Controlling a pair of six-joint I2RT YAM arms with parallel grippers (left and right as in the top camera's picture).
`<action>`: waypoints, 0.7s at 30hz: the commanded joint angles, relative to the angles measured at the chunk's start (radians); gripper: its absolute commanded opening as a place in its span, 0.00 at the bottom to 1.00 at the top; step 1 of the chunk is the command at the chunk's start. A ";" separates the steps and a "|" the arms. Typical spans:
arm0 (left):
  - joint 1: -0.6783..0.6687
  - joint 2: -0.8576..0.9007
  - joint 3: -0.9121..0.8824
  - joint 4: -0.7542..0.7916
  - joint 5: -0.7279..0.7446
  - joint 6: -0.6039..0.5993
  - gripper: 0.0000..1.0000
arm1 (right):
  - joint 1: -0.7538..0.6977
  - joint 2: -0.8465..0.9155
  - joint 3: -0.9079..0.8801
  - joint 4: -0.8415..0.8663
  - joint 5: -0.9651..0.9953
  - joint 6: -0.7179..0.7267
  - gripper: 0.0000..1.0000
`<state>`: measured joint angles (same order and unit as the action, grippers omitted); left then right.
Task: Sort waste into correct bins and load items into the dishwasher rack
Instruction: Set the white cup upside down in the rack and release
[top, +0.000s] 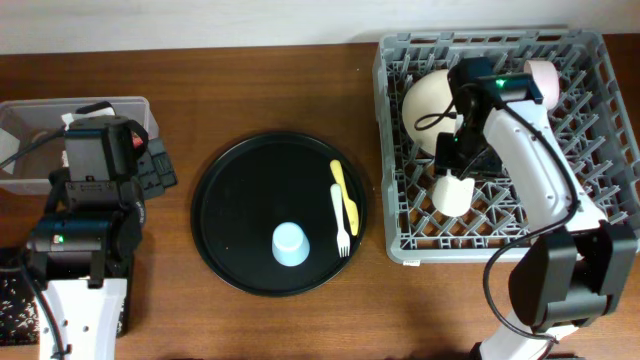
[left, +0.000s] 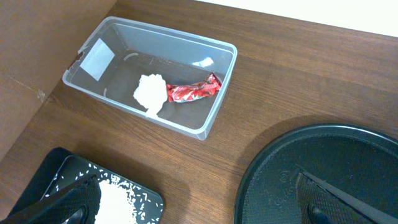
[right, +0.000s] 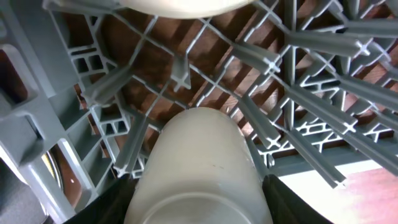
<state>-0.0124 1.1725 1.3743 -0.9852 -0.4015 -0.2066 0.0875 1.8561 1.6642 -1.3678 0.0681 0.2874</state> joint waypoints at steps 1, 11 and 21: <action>0.004 -0.007 0.003 -0.001 -0.014 -0.010 0.99 | -0.005 -0.004 -0.004 0.027 0.023 0.000 0.31; 0.004 -0.007 0.003 -0.001 -0.014 -0.010 0.99 | -0.005 -0.004 -0.081 0.078 0.023 -0.003 0.37; 0.004 -0.007 0.003 -0.001 -0.014 -0.010 0.99 | -0.005 -0.010 -0.075 0.060 0.015 -0.027 0.86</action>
<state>-0.0124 1.1725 1.3743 -0.9848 -0.4015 -0.2066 0.0875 1.8561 1.5799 -1.2934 0.0788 0.2813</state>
